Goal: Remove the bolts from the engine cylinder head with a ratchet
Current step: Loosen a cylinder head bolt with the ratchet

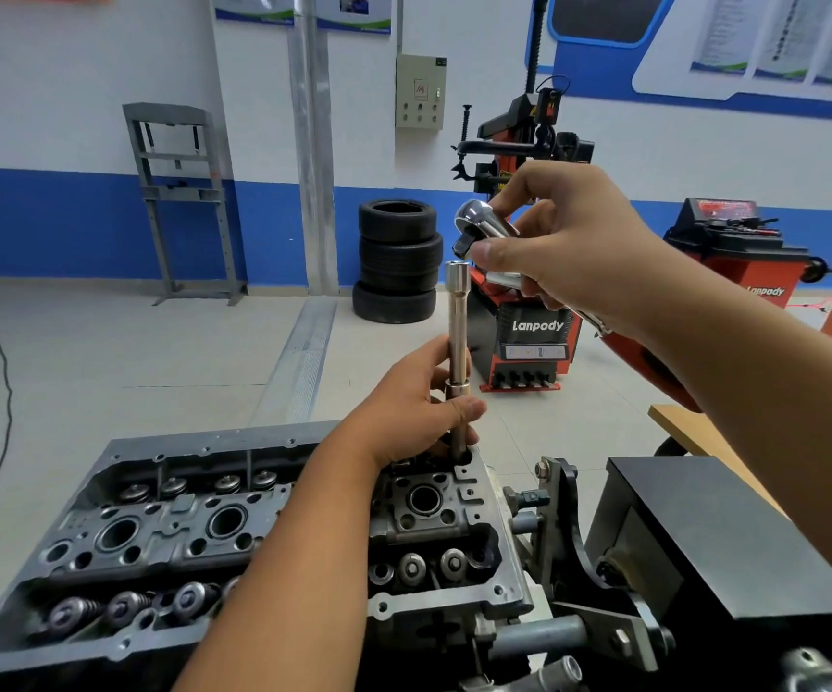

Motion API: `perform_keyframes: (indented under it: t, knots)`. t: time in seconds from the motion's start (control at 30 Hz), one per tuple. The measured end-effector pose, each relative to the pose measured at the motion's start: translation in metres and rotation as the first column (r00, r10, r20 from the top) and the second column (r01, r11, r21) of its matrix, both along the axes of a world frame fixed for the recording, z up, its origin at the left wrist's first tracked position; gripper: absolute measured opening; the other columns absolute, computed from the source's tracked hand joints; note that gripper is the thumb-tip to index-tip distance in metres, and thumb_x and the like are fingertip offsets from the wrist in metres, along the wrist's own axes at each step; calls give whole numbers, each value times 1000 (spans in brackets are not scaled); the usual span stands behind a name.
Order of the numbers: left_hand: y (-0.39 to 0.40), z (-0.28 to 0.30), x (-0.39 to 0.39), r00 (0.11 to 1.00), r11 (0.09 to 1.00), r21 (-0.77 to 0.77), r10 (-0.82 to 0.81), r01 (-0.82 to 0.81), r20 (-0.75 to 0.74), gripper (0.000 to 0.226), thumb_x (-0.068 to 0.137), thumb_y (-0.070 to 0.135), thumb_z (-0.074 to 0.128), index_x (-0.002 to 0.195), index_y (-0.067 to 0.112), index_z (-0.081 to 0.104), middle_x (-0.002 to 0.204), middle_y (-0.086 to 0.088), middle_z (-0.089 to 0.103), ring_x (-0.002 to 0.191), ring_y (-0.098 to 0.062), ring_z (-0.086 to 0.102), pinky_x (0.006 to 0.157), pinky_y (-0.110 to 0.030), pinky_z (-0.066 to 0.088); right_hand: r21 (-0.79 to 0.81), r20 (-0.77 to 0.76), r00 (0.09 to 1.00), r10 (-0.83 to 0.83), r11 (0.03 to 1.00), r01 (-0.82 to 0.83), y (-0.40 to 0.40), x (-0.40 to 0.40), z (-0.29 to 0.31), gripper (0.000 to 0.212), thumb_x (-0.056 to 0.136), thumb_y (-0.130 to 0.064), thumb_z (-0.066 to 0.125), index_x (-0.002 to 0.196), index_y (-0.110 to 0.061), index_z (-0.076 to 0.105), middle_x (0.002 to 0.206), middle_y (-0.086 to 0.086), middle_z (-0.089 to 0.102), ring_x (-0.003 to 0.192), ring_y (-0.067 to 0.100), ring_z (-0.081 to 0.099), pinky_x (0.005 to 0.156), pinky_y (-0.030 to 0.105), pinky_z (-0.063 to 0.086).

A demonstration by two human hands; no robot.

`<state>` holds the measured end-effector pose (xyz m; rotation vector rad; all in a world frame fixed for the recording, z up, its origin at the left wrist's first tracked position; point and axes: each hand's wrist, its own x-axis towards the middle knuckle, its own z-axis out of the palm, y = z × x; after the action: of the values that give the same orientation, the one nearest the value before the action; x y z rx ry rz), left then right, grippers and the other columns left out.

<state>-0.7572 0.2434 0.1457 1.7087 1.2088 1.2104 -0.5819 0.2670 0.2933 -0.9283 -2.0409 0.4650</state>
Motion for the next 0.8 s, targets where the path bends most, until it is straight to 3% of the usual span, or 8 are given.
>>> perform_keyframes:
  t: [0.23,0.37,0.5,0.57,0.7,0.8]
  knots:
    - [2,0,-2,998,999,-32,-24,25,49,34,97,5,71,90,36,58,104,-18,70,85,-33,79,81,-51,65,-19,4,1000,17,1000,-17,1,-3,-2,31,86,-27,85,106,-18,64,85,13,75,60,21,65,52,30,53]
    - [1,-1,-9,992,993,-83,-76,84,98,23,100,2,65,105,23,56,104,-19,75,93,-33,79,79,-40,65,-1,48,999,12,1000,-12,1,-2,1,29,87,-29,84,106,-21,64,88,10,76,64,23,69,54,33,57]
    - [2,-3,-17,990,991,-103,-79,91,118,17,102,-1,60,111,11,53,102,-18,77,97,-35,78,86,-47,63,54,130,992,-5,999,-2,2,-5,7,25,87,-29,84,102,-27,64,92,3,75,80,31,74,70,46,63]
    - [3,-4,-19,992,992,-98,-67,78,110,16,102,0,59,110,12,53,102,-15,78,97,-34,78,89,-49,62,66,161,987,-11,998,0,2,-6,10,24,87,-28,84,101,-28,65,90,-1,74,79,29,73,69,44,62]
    - [0,-2,-16,992,991,-64,-118,120,41,15,104,3,57,108,17,55,109,-9,79,103,-25,74,93,-39,58,71,173,985,-23,997,10,2,-6,12,25,85,-29,86,100,-30,66,86,-4,73,71,22,70,61,35,58]
    - [-4,1,-9,979,979,-71,-186,192,86,11,108,8,52,112,15,60,115,-13,77,102,-27,71,95,-38,58,74,152,987,-42,997,31,4,-6,11,26,84,-31,86,100,-29,65,87,-1,75,74,26,72,63,39,59]
